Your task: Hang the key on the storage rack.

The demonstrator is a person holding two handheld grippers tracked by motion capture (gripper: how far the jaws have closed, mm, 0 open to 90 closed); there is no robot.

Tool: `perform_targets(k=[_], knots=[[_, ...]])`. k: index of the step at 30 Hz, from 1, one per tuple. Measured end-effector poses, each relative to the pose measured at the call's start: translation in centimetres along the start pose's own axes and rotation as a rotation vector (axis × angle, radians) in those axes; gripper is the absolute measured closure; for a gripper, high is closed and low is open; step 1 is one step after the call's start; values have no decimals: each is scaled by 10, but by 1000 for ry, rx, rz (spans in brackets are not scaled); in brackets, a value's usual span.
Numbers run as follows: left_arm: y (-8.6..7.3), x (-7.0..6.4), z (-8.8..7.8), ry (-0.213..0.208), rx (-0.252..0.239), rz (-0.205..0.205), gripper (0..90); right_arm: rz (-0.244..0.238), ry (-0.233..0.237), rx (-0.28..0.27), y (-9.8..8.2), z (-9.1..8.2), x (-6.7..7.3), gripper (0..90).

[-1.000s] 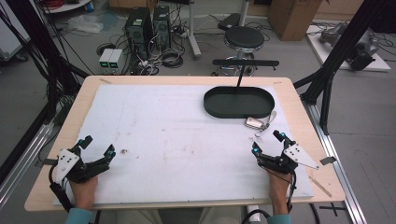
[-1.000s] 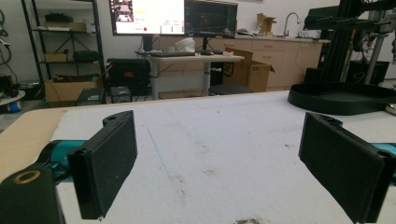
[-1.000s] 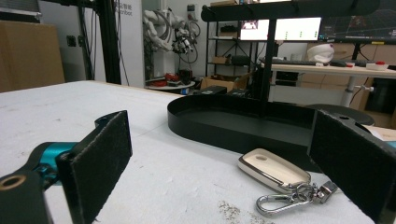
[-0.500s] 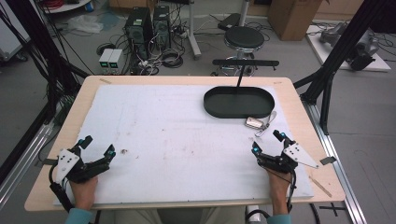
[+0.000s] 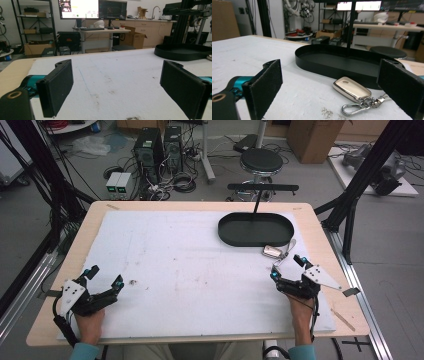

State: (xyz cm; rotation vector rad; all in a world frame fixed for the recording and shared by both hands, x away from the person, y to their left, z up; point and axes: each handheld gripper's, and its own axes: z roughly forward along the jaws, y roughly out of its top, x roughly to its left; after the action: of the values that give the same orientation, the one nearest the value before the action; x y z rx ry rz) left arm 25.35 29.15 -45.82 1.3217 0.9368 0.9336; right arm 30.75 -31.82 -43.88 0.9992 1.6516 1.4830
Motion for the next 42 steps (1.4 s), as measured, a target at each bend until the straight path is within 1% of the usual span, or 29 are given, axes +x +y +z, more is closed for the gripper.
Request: perform_targets(k=[4,5,7,9,10,13,16,21,22,23,25,27,28,30,31,35,37,38,40,42], knots=[[0,0,0,0,-2,-1,119,9,-12,32,12,4,-6,58],[0,0,0,1,-1,0,119,18,-12,46,15,5,-7,58],[0,0,0,1,-1,0,119,17,-24,62,22,8,-10,58],[0,0,0,0,0,1,119,1,-33,86,30,11,-13,58],[0,0,0,0,0,0,119,3,-33,98,34,13,-15,58],[0,0,0,0,0,1,119,18,-49,114,44,17,-19,58],[0,0,0,0,-1,0,119,23,-57,150,53,24,-25,58],[0,0,0,0,2,2,119,30,-79,233,63,36,-33,58],[0,0,0,0,1,1,119,30,-83,247,64,38,-34,58],[0,0,0,0,1,1,119,29,-91,275,66,42,-37,58],[0,0,0,0,1,1,119,38,-101,308,67,46,-41,58],[0,0,0,1,1,0,119,60,-111,346,68,52,-46,58],[0,0,0,1,1,-1,119,67,-108,365,69,55,-48,58],[0,0,0,1,1,-1,119,86,-119,389,70,59,-51,58],[0,0,0,1,1,-1,119,87,-125,402,70,60,-53,58],[0,0,0,1,2,0,119,118,-154,460,71,68,-58,58],[0,0,0,1,2,1,119,128,-177,509,72,73,-61,58],[0,0,0,1,2,1,119,132,-189,522,72,75,-62,58],[0,0,1,1,2,-1,119,157,-204,538,73,79,-65,59],[0,0,1,2,3,-2,119,166,-215,570,73,82,-68,59]])
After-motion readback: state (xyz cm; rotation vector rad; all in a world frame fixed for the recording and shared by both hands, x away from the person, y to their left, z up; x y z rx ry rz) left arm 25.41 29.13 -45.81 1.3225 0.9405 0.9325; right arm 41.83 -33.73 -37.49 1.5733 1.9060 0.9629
